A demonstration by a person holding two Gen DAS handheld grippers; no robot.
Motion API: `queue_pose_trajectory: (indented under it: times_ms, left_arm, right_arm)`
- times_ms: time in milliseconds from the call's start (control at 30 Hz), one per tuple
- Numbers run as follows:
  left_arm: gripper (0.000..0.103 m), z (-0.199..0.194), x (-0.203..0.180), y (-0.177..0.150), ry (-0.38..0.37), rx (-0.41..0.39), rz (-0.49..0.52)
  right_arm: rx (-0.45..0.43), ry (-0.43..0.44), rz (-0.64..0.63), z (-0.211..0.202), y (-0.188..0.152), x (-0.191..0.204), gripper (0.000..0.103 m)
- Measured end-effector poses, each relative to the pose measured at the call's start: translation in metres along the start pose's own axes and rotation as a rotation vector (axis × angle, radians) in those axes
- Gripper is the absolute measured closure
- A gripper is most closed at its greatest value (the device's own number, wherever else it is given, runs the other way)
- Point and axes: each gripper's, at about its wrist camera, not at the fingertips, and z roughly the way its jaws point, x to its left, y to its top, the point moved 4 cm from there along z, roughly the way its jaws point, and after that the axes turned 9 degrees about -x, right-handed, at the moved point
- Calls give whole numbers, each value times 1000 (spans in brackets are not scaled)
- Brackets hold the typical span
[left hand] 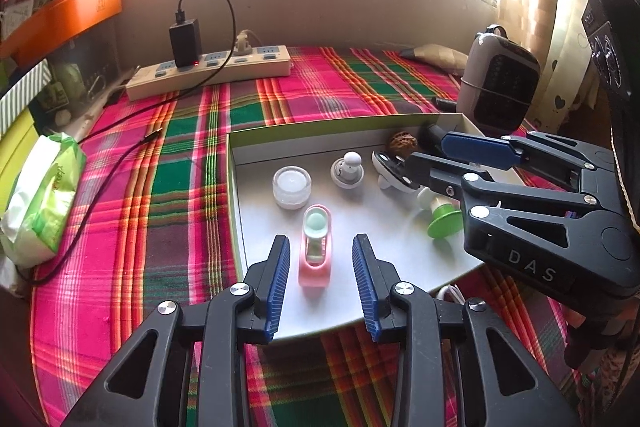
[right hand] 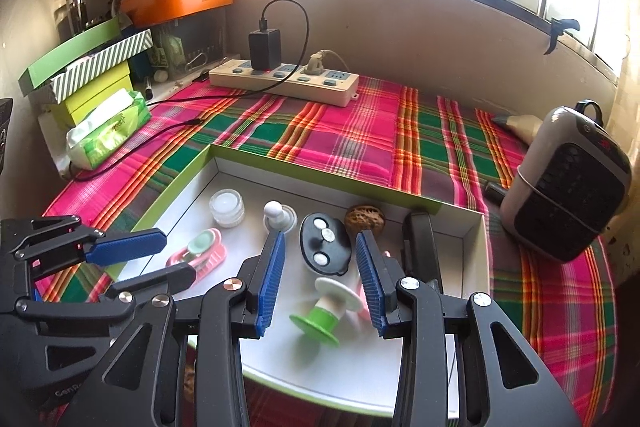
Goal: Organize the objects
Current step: 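Open the right gripper to drop the black disc while the left gripper releases the pink clip, then withdraw both open grippers from the tray toward the walnut and white cable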
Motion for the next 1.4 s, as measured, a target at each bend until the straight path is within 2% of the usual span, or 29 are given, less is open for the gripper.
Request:
queue_pose_trajectory:
  times_ms: [233,500,633,1067,1400]
  left_arm:
    - [72,-15,2,-3,0,-19,-20]
    - [72,-37,-2,-10,-14,-58,-30]
    - [72,-41,-4,-16,-26,-49,-39]
    - [72,-50,-9,-35,-64,-23,-66]
    - [72,-52,-10,-40,-73,-15,-72]
  right_arm:
    - [-31,18,33,-25,-7,-2,64]
    - [-20,89,53,-52,-29,6,64]
    - [-21,121,74,-62,-39,8,64]
    - [48,224,90,-55,-65,23,64]
    - [65,259,108,-50,-72,30,64]
